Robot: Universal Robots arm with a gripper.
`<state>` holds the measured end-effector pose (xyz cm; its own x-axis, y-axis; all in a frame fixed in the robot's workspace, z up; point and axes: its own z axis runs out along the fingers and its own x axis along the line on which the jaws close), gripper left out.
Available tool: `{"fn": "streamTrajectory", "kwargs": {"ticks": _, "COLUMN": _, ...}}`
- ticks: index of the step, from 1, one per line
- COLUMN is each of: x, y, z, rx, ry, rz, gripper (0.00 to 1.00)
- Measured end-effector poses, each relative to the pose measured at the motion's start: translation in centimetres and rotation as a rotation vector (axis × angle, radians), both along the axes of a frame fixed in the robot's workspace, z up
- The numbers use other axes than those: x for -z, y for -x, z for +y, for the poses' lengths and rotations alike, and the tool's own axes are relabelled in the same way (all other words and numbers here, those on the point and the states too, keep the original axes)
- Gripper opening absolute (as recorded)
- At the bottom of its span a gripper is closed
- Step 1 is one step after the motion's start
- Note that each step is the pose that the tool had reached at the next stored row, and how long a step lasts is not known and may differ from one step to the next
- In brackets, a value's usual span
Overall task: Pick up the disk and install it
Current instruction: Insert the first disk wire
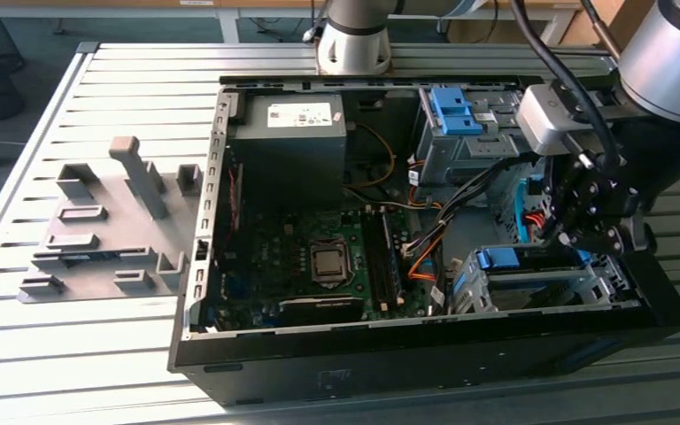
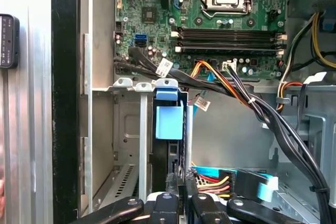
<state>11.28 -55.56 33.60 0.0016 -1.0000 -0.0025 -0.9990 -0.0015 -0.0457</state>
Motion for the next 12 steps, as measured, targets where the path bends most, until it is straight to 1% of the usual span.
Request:
{"fn": "streamTrajectory", "kwargs": {"ticks": 1, "x": 0.03, "y": 0.0, "z": 0.0, "rx": 0.0, "ry": 0.0003, "rz": -0.0023, "gripper": 0.16}}
{"fn": "streamTrajectory", "kwargs": {"ticks": 3, "x": 0.11, "y": 0.0, "z": 0.0, "rx": 0.005, "ry": 0.0, "rz": -0.0036, "gripper": 0.16}}
{"fn": "streamTrajectory", "kwargs": {"ticks": 12, "x": 0.3, "y": 0.01, "z": -0.01, "rx": 0.01, "ry": 0.0001, "rz": -0.0051, "gripper": 0.16}}
